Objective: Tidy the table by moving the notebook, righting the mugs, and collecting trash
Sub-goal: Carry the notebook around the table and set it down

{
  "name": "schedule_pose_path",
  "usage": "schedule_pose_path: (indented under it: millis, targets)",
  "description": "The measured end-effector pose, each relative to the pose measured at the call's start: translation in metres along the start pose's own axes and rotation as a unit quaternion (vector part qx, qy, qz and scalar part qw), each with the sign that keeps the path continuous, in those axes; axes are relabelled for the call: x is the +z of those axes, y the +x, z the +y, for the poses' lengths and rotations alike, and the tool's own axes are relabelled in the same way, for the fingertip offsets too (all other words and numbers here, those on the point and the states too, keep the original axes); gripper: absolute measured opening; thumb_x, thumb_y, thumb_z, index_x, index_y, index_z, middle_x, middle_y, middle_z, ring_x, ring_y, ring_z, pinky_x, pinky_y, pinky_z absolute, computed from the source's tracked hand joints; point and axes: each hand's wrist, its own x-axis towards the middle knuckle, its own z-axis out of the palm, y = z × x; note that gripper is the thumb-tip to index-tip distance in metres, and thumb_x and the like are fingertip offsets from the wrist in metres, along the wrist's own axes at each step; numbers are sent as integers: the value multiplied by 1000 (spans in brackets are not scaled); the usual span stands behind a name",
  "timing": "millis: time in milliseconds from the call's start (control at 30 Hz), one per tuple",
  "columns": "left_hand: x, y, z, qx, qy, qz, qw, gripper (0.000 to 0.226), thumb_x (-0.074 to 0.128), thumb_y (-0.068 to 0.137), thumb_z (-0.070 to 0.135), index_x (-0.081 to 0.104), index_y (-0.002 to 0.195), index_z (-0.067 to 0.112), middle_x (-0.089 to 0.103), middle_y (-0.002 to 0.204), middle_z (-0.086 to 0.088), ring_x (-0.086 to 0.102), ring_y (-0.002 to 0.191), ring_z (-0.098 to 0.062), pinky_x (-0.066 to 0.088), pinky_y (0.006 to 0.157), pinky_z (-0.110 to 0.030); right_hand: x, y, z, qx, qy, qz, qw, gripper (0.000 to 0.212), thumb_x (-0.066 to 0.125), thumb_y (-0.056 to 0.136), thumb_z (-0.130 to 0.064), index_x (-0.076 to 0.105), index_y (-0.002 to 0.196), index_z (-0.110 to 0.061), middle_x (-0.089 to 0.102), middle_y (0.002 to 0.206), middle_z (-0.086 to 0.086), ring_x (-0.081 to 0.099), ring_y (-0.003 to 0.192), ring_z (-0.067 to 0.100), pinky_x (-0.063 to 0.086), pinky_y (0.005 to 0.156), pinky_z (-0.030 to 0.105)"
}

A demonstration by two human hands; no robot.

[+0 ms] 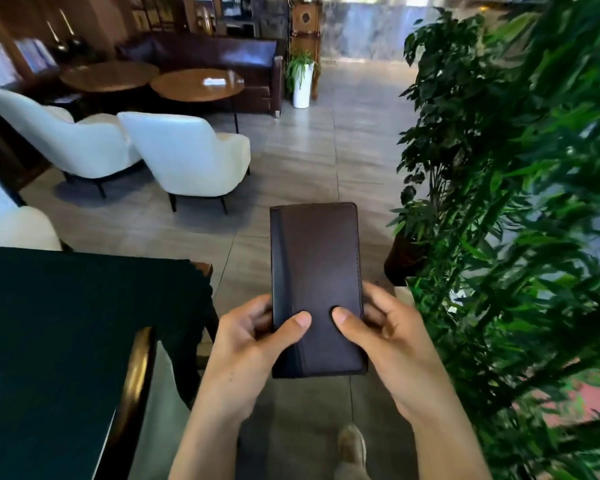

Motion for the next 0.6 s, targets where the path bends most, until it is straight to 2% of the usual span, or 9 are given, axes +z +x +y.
schedule_pose_path:
  millis: [133,233,333,467,600]
  targets:
    - [6,49,-3,-9,-9,25,1000,39,75,78,20,76,114,5,82,106,-13,78,99,-28,63,76,-30,-9,58,3,9,-8,-13,1000,30,71,94,-5,73,119,-23,83,110,2,79,104,21,65,87,37]
    - [17,91,-1,-19,-27,45,998,39,75,80,21,76,117,8,81,113,-13,77,106,-31,61,87,-42,-21,110,0,5,-23,-28,999,31,72,94,-7,74,119,-24,83,111,0,79,104,20,63,89,42]
    - [31,137,3,-17,-36,78,996,38,77,77,25,79,113,13,80,114,-13,76,109,-32,56,97,-48,-33,166,-7,6,-21,-52,998,30,71,95,-7,75,117,-27,83,111,-2,78,104,19,63,91,42]
    - [44,184,9,-10,-27,125,992,35,77,83,25,77,115,11,80,113,-13,75,108,-34,59,95,-50,-43,233,-17,20,-26,-103,994,29,69,96,-6,75,118,-24,82,112,-1,78,105,19,63,92,42]
    - [40,211,12,6,-24,178,984,30,75,86,26,78,114,15,79,115,-14,74,109,-36,59,95,-53,-34,283,-17,29,-22,-150,988,27,69,96,-4,76,114,-24,83,109,-1,79,103,19,63,90,40]
